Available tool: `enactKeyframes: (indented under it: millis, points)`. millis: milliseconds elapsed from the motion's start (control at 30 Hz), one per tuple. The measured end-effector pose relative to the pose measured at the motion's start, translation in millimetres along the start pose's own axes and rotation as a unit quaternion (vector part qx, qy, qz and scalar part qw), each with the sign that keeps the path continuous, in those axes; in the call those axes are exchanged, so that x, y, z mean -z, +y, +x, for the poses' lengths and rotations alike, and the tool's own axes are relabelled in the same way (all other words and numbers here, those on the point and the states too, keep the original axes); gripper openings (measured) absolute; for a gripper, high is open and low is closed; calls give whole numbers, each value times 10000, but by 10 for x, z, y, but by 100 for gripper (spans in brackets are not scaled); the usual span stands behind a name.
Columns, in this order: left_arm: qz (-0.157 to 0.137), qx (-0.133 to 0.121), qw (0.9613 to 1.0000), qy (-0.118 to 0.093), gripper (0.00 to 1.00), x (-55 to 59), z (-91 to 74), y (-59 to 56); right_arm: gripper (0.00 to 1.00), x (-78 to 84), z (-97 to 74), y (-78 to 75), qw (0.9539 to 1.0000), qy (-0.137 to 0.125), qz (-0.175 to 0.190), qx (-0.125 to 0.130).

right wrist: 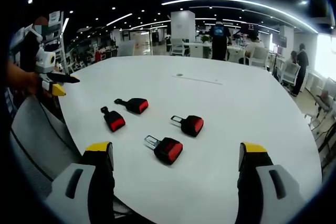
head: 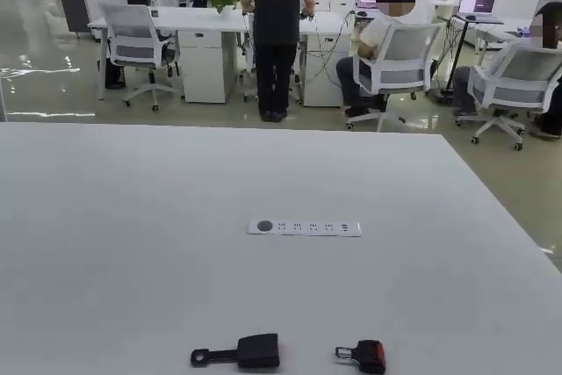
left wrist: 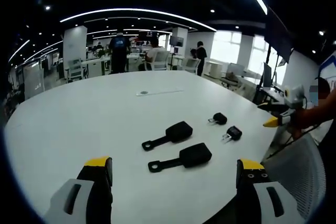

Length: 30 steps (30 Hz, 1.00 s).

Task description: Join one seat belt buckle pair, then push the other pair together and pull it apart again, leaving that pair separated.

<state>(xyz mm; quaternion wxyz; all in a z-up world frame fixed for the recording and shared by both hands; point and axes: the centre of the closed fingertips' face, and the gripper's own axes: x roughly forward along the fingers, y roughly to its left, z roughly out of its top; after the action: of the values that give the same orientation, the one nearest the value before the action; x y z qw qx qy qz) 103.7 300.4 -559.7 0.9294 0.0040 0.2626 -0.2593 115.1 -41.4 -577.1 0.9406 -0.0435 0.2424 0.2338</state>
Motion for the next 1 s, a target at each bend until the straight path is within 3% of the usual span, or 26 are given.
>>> enactKeyframes:
  millis: [1000]
  points:
    - [-30, -14, 10000, -10, 100, -17, 34, 24, 99, -25, 99, 24, 10000, -16, 6, -61]
